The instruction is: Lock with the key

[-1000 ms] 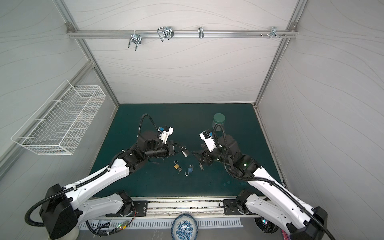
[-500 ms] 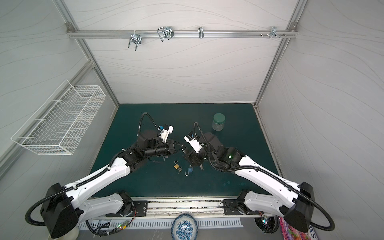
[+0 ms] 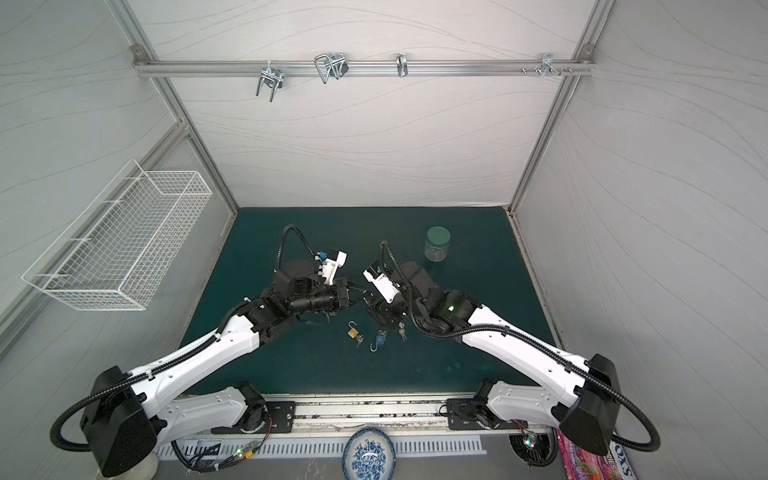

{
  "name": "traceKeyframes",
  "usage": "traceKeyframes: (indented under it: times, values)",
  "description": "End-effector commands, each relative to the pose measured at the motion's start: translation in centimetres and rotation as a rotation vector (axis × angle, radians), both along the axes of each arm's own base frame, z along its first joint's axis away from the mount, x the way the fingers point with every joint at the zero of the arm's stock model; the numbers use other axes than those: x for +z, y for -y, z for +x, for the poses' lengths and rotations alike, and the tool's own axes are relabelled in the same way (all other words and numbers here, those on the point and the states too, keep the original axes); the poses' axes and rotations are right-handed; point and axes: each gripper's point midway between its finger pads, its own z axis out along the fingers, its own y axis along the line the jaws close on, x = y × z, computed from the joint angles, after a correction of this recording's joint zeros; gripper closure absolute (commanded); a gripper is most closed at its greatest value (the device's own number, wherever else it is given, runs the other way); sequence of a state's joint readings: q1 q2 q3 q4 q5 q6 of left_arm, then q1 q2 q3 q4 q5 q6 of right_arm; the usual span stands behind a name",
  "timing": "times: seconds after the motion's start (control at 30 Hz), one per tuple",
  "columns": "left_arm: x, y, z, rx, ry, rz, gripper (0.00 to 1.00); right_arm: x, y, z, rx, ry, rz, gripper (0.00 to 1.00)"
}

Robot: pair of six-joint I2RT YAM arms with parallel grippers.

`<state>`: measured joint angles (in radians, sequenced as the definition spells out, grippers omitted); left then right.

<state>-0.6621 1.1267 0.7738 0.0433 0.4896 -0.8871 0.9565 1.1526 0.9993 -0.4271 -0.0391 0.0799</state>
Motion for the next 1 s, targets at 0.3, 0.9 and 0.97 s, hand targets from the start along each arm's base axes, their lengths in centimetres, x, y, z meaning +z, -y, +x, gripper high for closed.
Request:
traceKeyframes:
  times: [0.3,0.9,0.97]
  values:
    - [3.1,0.5,-0.1,-0.010,0.062,-0.050,1.00,1.9,-0.9,-0.3,0.039,0.030,0.057,0.58]
    - [4.1,-0.6,-0.6,0.005,0.125,-0.006,0.47,1.3,2.3,-1.2,-0.023,0.040,0.063,1.00]
    - [3.3,-1.7,-0.5,0.046,0.138,0.062,0.26,0.7,3.4,-0.7,-0.061,0.037,0.044,1.00]
